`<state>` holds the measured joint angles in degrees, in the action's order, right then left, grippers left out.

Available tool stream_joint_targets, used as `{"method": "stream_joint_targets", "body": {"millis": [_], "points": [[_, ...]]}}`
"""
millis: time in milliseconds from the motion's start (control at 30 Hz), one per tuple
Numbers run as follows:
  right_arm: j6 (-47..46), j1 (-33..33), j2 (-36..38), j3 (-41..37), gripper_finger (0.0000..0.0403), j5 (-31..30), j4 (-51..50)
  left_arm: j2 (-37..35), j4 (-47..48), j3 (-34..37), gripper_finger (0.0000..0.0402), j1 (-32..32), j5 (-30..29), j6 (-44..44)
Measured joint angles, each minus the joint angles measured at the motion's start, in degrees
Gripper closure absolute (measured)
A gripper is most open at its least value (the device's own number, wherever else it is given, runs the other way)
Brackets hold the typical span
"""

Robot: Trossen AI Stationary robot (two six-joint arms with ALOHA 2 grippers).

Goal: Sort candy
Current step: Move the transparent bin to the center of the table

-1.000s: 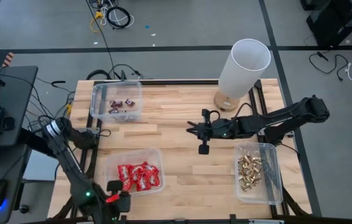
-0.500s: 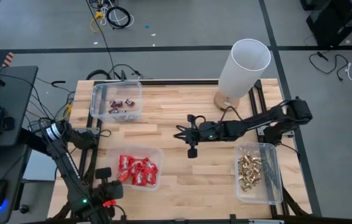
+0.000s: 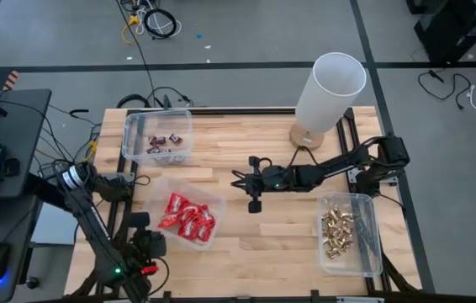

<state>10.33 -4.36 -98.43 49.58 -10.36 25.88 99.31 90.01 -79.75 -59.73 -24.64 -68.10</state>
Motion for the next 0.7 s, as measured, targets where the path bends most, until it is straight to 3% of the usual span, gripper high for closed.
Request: {"method": "stream_joint_targets", "body": {"millis": [167,500,700], "points": [[0.33,0.00,0.02,0.02,0.0403,0.01,0.40,0.00,-0.18,5.19,0.0401,0.49,-3.45,-1.70],[1.88,0.00,0.02,0.02,0.0403,3.38,0.64,0.00,-0.40,14.32,0.0401,3.70,-17.84,-5.04],[1.93,-0.41,0.02,0.02,0.0403,4.53,-0.34,0.00,-0.39,18.06,0.0401,7.51,-19.88,-6.11]]}}
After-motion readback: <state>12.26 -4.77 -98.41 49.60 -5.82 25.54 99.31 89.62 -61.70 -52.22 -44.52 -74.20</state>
